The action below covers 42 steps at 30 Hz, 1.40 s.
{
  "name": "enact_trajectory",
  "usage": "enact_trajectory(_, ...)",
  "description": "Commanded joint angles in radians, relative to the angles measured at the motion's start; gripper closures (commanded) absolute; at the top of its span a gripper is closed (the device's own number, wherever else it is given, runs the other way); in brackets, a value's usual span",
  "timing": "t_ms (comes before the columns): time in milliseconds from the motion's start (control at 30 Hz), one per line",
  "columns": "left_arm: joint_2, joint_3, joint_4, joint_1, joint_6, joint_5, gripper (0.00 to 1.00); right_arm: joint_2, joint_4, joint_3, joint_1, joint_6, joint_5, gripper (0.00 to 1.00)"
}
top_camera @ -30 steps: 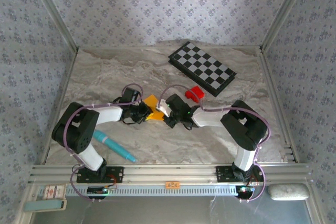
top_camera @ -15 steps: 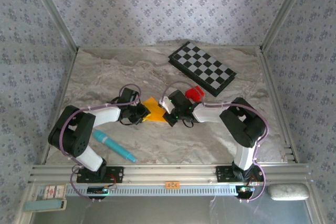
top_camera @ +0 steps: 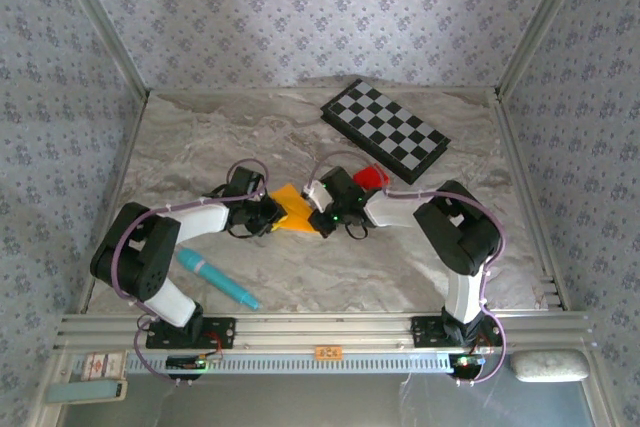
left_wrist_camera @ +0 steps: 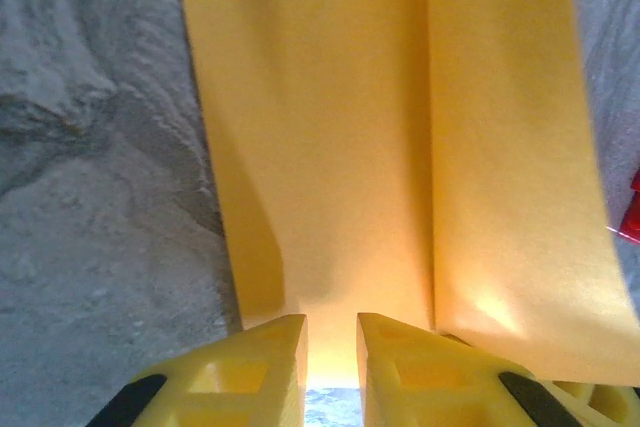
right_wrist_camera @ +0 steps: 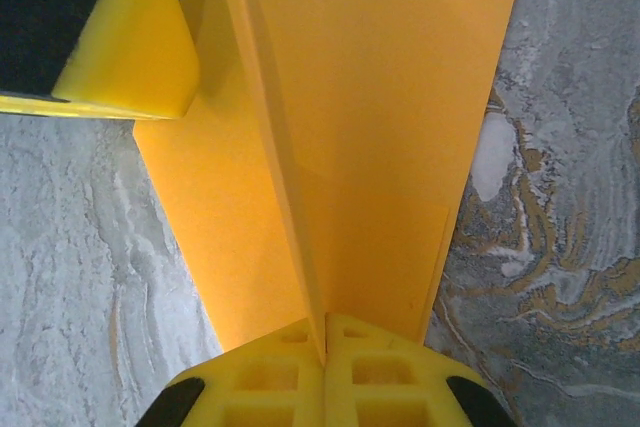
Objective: Fold a paper plane with a square sheet of paper (pick it up from the middle)
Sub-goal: Fourth fold the wing at the center of the table.
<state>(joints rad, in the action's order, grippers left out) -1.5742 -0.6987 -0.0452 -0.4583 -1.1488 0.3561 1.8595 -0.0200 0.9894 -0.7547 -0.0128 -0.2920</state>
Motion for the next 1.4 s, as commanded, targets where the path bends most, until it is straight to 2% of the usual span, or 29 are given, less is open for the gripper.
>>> enact_trajectory(0, 0.031, 0.014, 0.057, 0.001, 0.008, 0.038, 0.79, 0.029, 0.067, 0.021, 0.004, 0.031, -0.022, 0.94)
enact_trajectory(433, -0.012, 0.022, 0.166, -0.021, 0.019, 0.075, 0.68, 0.053, 0.107, 0.053, 0.015, 0.057, -0.048, 0.92)
enact_trajectory(733, 0.048, 0.05, 0.198, -0.023, 0.043, 0.057, 0.6, 0.074, 0.144, 0.084, 0.025, 0.066, -0.095, 0.92)
enact_trajectory(900, 0.035, 0.048, 0.245, -0.023, 0.037, 0.074, 0.6, 0.089, 0.169, 0.106, 0.036, 0.081, -0.143, 0.92)
enact_trajectory(1133, 0.019, 0.053, 0.269, -0.023, 0.03, 0.08, 0.67, 0.109, 0.206, 0.145, 0.048, 0.146, -0.214, 0.92)
enact_trajectory(1233, 0.022, 0.062, 0.266, -0.023, 0.035, 0.066, 0.69, 0.102, 0.217, 0.152, 0.051, 0.184, -0.212, 0.93)
enact_trajectory(1367, 0.02, 0.067, 0.27, -0.023, 0.037, 0.064, 0.7, 0.071, 0.231, 0.139, 0.048, 0.238, -0.149, 0.93)
